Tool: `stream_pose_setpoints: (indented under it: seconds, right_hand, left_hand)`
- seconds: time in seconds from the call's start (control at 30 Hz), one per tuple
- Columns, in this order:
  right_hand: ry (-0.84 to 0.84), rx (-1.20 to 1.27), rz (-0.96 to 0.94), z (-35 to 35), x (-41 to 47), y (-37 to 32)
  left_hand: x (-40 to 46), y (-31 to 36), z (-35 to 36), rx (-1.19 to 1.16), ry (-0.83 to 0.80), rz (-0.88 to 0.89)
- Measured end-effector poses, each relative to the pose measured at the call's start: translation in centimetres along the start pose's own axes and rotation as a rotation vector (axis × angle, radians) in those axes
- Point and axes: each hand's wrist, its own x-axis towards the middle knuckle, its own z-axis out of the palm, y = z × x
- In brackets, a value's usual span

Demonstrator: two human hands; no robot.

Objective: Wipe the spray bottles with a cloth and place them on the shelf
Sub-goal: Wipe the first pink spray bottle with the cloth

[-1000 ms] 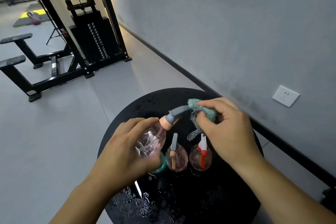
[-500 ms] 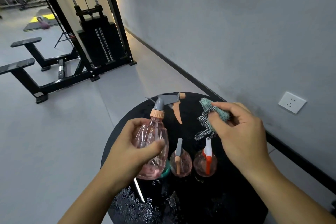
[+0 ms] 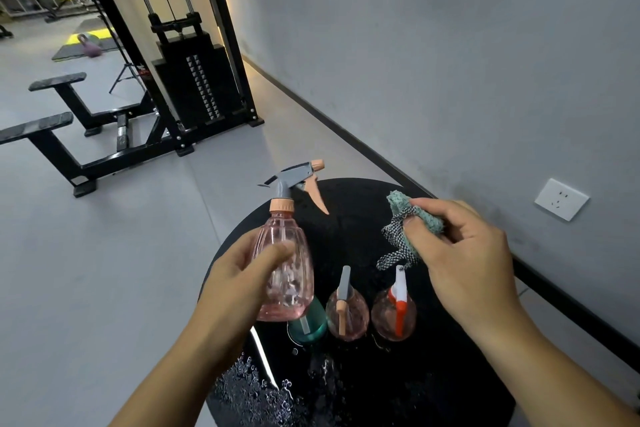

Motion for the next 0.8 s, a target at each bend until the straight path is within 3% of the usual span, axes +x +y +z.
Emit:
stream_pose_setpoints:
  seconds: [0.33,0.8]
  right_hand:
    - [-0.016,-0.008,0.001,-0.05,0.0,0.22]
    - [-0.03,-0.029,-0.005,0.15,-0.09,0.41]
  left_hand:
    - [-0.01,-0.2,0.46,-0.132,-0.064,-0.136]
    - [0.19,-0.2,0.65,-0.173,0.005,-0.142]
